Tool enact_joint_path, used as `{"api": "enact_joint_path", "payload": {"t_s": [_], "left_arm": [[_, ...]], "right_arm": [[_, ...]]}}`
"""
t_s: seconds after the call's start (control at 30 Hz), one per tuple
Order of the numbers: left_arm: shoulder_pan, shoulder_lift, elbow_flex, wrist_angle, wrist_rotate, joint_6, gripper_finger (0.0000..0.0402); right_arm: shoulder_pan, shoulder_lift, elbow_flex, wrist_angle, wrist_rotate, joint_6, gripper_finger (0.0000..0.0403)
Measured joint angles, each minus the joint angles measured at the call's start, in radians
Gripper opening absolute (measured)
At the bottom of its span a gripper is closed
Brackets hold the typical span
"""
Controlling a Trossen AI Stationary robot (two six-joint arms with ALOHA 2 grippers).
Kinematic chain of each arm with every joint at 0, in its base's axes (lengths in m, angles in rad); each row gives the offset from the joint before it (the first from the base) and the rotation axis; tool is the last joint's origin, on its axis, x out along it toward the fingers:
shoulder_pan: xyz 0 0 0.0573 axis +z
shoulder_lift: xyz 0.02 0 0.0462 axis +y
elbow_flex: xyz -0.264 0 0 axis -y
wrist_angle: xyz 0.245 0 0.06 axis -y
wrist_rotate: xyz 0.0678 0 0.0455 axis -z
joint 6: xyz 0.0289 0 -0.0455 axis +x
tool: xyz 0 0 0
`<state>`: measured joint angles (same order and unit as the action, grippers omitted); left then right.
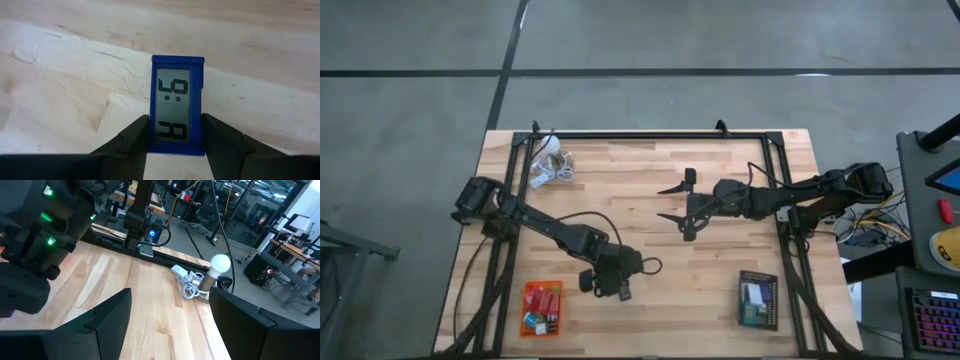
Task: Pick & Place Office items
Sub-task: Put the blue digital clock into the black bin
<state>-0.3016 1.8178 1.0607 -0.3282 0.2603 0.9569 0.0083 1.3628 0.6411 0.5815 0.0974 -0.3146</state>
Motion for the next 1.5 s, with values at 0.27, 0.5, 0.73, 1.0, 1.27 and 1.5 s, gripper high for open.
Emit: {"api": "enact_joint_path", "payload": {"t_s": [0.27, 0.5, 0.73, 1.0, 1.27, 1.5], "left_arm": [[-0.001, -0.004, 0.003, 0.027, -0.022, -0.051, 0.0164], [-0.001, -0.004, 0.014, 0.046, -0.131, -0.095, 0.0164], [-0.001, -0.005, 0.022, 0.121, -0.313, -0.296, 0.0163], [-0.001, -0.005, 0.025, 0.126, -0.442, -0.429, 0.0163], [-0.002, -0.006, 0.025, 0.125, -0.539, -0.632, 0.0163], [-0.006, -0.006, 0.025, 0.120, -0.555, -0.703, 0.0163]], "right_arm": [[0.000, 0.000, 0.000, -0.001, 0.000, 0.000, 0.0263], [0.000, 0.000, 0.000, 0.000, 0.000, 0.000, 0.0263], [0.000, 0.000, 0.000, -0.001, 0.000, 0.000, 0.0263], [0.000, 0.000, 0.000, -0.001, 0.000, 0.000, 0.0263], [0.000, 0.000, 0.001, -0.001, 0.000, 0.000, 0.0263], [0.000, 0.000, 0.001, -0.001, 0.000, 0.000, 0.0263]]}}
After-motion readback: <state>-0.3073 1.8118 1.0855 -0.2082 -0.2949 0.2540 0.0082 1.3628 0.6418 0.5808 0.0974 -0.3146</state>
